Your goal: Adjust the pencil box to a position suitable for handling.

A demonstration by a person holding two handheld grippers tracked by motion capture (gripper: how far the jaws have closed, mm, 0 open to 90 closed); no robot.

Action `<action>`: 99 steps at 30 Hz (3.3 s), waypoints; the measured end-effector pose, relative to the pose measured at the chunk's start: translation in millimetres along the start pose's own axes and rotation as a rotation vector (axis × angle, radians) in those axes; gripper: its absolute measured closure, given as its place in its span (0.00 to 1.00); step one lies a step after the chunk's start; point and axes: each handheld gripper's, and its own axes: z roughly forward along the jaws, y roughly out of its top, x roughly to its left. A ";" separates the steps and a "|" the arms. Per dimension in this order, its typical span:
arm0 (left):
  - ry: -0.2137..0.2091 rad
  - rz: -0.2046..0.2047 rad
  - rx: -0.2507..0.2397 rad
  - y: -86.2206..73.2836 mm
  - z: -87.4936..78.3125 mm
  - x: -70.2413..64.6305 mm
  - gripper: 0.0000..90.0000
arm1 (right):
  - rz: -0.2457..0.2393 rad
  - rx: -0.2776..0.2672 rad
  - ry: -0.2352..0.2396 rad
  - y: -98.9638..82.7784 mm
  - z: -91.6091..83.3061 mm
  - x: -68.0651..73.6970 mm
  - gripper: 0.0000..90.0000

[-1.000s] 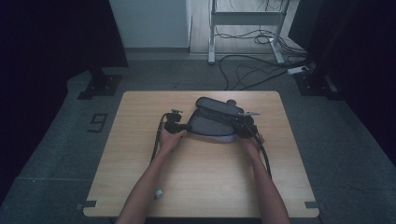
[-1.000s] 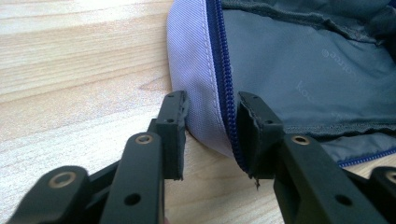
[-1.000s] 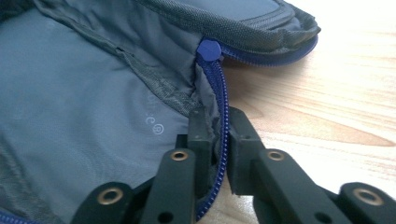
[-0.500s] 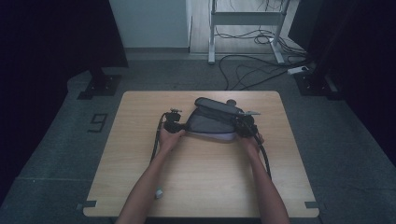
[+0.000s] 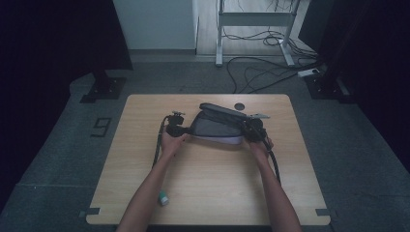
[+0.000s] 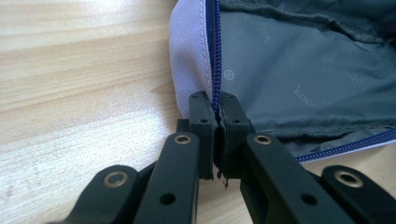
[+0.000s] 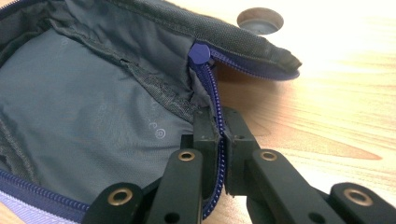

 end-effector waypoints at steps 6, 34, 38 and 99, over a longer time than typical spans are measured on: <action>-0.009 0.017 -0.028 1.1 -17.5 -6.0 0.96 | -0.005 -0.026 0.012 4.2 -12.9 3.2 0.94; -0.013 0.073 -0.074 -12.8 -66.7 -7.7 0.97 | -0.054 -0.112 0.074 2.1 -50.7 31.2 0.95; -0.030 0.078 -0.084 -17.4 -75.9 -8.5 0.97 | -0.076 -0.124 0.076 1.6 -59.8 37.2 0.95; -0.126 0.054 -0.115 -103.9 -101.7 -0.1 0.39 | -0.083 -0.097 0.018 -78.8 -71.9 48.8 0.41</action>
